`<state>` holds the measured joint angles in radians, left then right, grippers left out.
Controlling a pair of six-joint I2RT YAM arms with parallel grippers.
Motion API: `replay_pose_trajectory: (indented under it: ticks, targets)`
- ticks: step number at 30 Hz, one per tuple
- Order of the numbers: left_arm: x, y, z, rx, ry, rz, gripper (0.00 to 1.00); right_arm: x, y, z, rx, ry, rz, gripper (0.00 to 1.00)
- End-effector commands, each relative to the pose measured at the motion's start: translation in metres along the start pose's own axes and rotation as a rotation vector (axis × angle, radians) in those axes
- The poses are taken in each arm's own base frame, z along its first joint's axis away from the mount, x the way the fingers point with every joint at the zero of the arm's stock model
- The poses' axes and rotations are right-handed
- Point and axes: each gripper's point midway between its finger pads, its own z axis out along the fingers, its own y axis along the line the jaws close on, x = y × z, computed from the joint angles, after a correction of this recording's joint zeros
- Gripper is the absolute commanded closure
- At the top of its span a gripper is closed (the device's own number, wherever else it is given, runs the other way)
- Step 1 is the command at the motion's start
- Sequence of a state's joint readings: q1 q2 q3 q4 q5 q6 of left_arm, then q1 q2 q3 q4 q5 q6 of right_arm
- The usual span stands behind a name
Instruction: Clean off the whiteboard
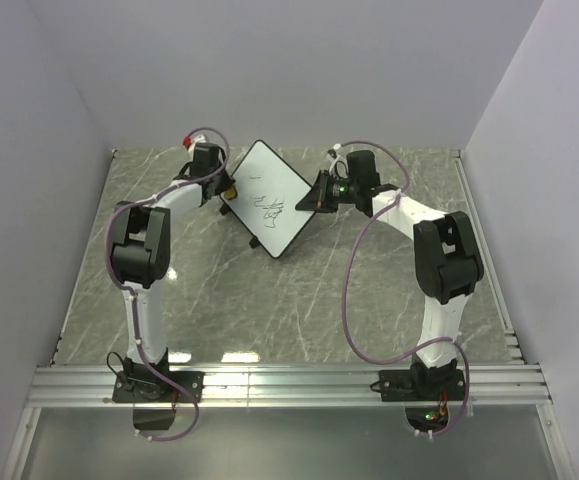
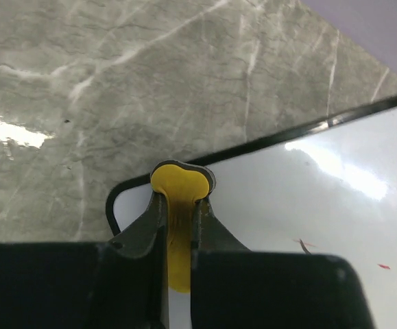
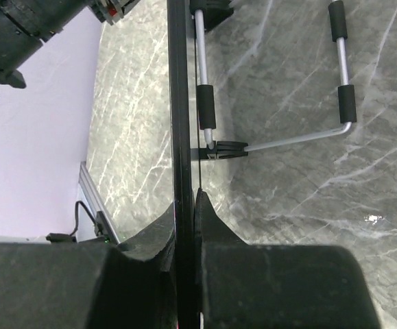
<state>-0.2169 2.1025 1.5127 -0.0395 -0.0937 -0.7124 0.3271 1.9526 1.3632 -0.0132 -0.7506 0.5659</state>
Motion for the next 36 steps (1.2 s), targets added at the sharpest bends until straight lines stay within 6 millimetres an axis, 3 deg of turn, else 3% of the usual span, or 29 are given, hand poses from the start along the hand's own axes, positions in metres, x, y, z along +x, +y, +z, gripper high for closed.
replay_pose_trajectory:
  ticks: [1,6,12,17,20,25,26,28,29,30,31,32,33,34,35,36]
  targets:
    - [0.054,-0.056,-0.012,0.156,0.159,0.135,1.0,0.027,-0.012,0.002,0.06,0.093,0.109,1.0]
    - [0.071,-0.123,-0.037,0.329,0.203,0.206,1.0,0.03,-0.013,0.003,0.061,0.1,0.107,1.0]
    - [0.085,-0.164,-0.057,0.459,0.237,0.244,1.0,0.03,-0.013,0.003,0.065,0.102,0.101,1.0]
    - [0.084,-0.143,-0.042,0.383,0.246,0.244,1.0,0.034,-0.015,0.001,0.068,0.108,0.101,1.0]
    - [0.062,-0.111,-0.022,0.316,0.24,0.19,1.0,0.037,-0.015,0.0,0.072,0.111,0.095,1.0]
    - [0.055,-0.063,-0.004,0.22,0.262,0.177,1.0,0.036,-0.013,-0.002,0.074,0.109,0.094,1.0]
    - [0.065,-0.05,-0.006,0.194,0.281,0.18,1.0,0.035,-0.013,-0.002,0.077,0.104,0.097,1.0]
    - [0.069,-0.049,-0.014,0.211,0.274,0.185,1.0,0.032,-0.012,-0.001,0.067,0.1,0.105,1.0]
    - [0.09,-0.036,-0.018,0.197,0.319,0.185,1.0,0.03,-0.01,0.001,0.06,0.099,0.112,1.0]
    - [0.103,-0.041,-0.026,0.211,0.333,0.199,1.0,0.026,-0.008,0.004,0.051,0.1,0.115,1.0]
    - [0.103,-0.051,-0.037,0.239,0.308,0.214,1.0,0.023,-0.007,0.006,0.043,0.098,0.118,1.0]
    - [0.124,-0.042,-0.044,0.224,0.34,0.229,1.0,0.021,-0.004,0.007,0.033,0.1,0.131,1.0]
    - [0.14,-0.051,-0.052,0.238,0.352,0.243,1.0,0.018,-0.004,0.01,0.026,0.096,0.131,1.0]
    - [0.142,-0.061,-0.06,0.266,0.34,0.241,1.0,0.012,0.0,0.011,0.016,0.086,0.125,1.0]
    - [0.155,-0.06,-0.066,0.265,0.365,0.222,1.0,0.008,0.002,0.012,0.012,0.08,0.133,1.0]
    - [0.169,-0.074,-0.076,0.303,0.379,0.231,1.0,0.005,0.002,0.014,0.006,0.075,0.133,1.0]
